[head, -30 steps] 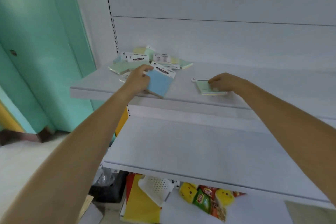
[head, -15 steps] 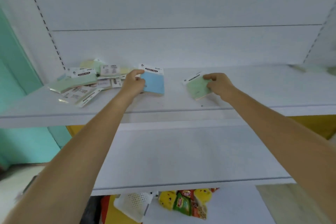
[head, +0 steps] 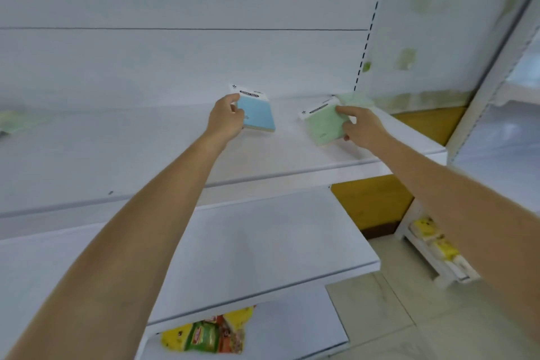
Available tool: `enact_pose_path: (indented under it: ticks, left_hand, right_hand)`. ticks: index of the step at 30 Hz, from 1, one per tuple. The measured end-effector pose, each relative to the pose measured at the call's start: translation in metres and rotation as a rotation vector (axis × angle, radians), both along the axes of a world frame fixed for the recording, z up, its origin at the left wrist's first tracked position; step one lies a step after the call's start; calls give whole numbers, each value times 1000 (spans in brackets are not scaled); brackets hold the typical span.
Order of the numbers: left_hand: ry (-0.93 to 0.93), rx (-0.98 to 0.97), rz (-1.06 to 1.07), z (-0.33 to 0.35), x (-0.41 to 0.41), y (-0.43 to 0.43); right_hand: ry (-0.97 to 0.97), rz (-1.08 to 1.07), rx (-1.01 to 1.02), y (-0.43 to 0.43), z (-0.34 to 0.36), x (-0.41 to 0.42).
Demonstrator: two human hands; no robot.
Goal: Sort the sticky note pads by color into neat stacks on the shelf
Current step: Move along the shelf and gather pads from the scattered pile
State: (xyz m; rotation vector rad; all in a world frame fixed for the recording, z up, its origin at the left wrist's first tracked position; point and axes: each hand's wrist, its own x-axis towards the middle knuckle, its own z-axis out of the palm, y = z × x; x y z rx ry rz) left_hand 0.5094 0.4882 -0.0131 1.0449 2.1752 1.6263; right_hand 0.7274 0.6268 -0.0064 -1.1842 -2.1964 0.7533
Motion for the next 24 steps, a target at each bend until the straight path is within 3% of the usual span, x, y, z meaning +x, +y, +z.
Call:
enact_pose_path:
  ticks: [7,11,16,24]
  left_hand:
    - [22,-46,-31,-5,11,80]
    - [54,-64,-28,-7,2,118]
    - [37,-51,0,-8,-1,152]
    - [21,-75,60,-15,-3,182]
  right_hand:
    - [258,-109,-220,88,3,25]
    - [326,-136,-237,133,11,23]
    - [235,-139,-156,177,21,4]
    - [-103,-51,-6,219,9,-21]
